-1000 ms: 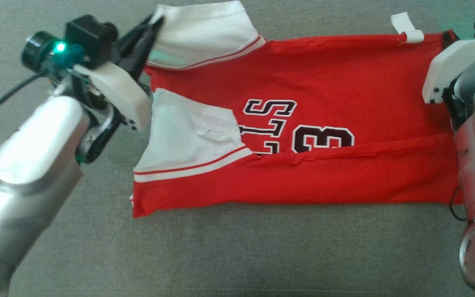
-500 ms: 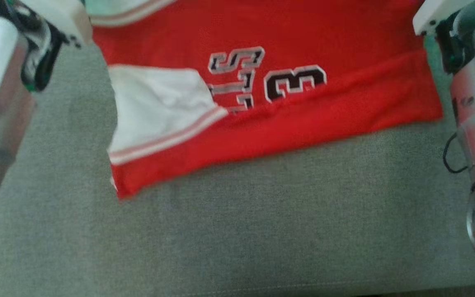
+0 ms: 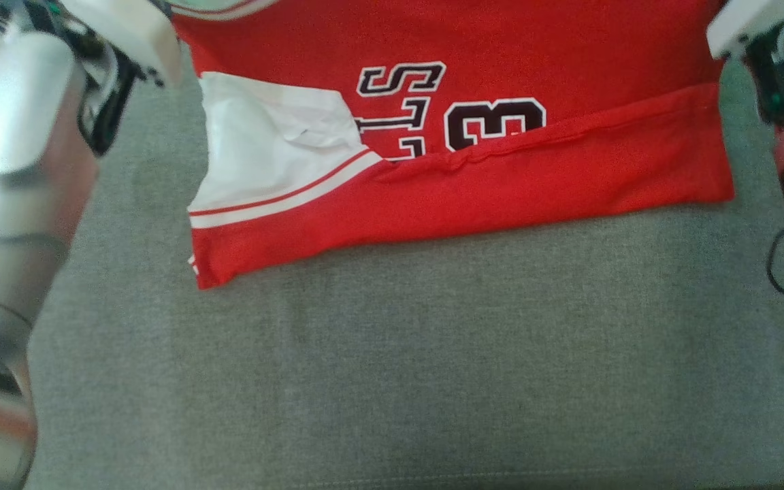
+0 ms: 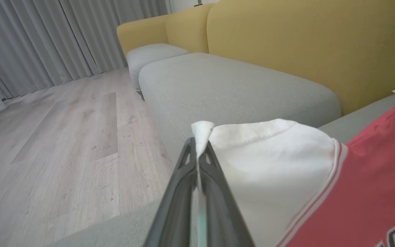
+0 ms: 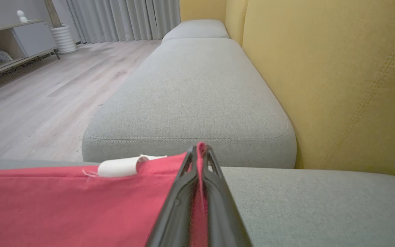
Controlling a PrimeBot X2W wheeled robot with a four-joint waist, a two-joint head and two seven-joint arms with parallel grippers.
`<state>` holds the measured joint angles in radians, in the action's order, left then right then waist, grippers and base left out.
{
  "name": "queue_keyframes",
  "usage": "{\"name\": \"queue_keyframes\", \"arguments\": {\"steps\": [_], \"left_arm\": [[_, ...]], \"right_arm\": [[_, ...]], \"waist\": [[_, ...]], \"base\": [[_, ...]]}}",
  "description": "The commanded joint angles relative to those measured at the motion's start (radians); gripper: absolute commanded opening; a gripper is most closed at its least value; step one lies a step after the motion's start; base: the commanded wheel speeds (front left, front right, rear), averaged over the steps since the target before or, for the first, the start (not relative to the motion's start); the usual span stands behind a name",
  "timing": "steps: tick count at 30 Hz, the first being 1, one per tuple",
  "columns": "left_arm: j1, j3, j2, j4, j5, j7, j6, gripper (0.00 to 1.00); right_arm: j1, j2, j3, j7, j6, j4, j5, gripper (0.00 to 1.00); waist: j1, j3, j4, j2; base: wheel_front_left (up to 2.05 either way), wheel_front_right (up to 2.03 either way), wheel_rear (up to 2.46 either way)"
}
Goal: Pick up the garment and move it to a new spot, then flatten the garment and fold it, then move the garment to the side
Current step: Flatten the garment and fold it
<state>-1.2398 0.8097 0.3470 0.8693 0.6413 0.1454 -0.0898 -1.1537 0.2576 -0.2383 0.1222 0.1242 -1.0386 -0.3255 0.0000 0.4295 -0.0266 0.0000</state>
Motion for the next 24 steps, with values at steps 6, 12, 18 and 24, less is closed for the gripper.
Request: {"name": "queue_keyframes", "arguments": {"steps": [6,12,18,24], "left_arm": [[0.081,0.040,0.045,-0.025,-0.018,0.010,-0.022,0.00],[0.210,0.105,0.085,-0.121,0.012,-0.074,-0.035,0.00],[0.308,0.162,0.143,-0.252,0.049,-0.180,-0.039,0.00],[0.377,0.205,0.210,-0.353,0.037,-0.246,-0.019,0.00]], "right_arm": [[0.134,0.106,-0.150,-0.066,0.007,0.111,-0.173,0.00],[0.246,0.202,-0.263,-0.167,0.007,0.176,-0.296,0.00],[0.321,0.278,-0.365,-0.263,0.007,0.223,-0.357,0.00],[0.372,0.345,-0.459,-0.391,0.007,0.282,-0.434,0.00]], "waist": [[0.0000,-0.080,0.041,0.0000],[0.0000,-0.134,0.062,0.0000],[0.0000,-0.160,0.075,0.0000],[0.0000,-0.185,0.067,0.0000]], "base": [[0.00,0.00,0.00],[0.00,0.00,0.00],[0.00,0.00,0.00],[0.00,0.00,0.00]]}}
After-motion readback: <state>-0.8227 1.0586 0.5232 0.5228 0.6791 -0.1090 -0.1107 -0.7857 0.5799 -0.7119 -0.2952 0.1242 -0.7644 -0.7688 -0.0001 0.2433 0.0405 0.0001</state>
